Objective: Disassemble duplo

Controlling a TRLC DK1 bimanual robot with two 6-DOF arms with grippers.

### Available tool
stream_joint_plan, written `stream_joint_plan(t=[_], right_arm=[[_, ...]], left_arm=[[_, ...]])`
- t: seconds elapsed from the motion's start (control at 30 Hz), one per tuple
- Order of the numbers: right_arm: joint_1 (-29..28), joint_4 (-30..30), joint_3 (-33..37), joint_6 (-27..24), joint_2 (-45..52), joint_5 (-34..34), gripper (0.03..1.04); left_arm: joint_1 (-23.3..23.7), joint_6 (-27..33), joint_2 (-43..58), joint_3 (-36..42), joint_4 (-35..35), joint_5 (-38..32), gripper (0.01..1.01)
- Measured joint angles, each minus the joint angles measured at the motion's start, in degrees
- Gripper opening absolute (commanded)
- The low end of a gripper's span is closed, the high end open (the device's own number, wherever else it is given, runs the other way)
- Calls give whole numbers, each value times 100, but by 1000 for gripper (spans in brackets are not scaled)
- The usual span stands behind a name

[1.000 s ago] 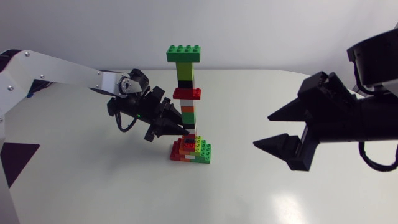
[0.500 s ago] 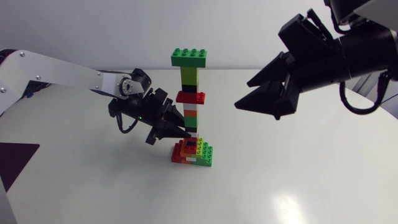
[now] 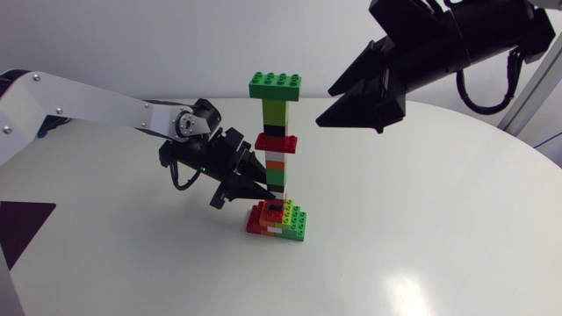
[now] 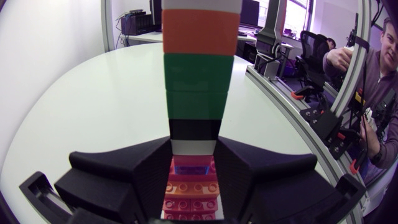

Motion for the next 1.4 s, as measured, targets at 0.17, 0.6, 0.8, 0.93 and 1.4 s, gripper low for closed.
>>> stream_joint_plan(t=[0.17,0.6,0.8,0.93,1.4], right_arm=[[59,-50,166,-63,116,-48,995],[472,697,-90,74,538,-44,995],[767,844,-90,317,625,33,993],[885,852,-90,483,625,57,925],[1078,1161,-492,634,525,225,264]], left_arm=[[-20,42,4,61,-114,-17,336],[-79,81,46,173,-278,-44,336],[-79,251,57,195,-444,-42,336],[-79,286,57,195,-474,-42,336],[-90,424,63,195,-501,-42,336]])
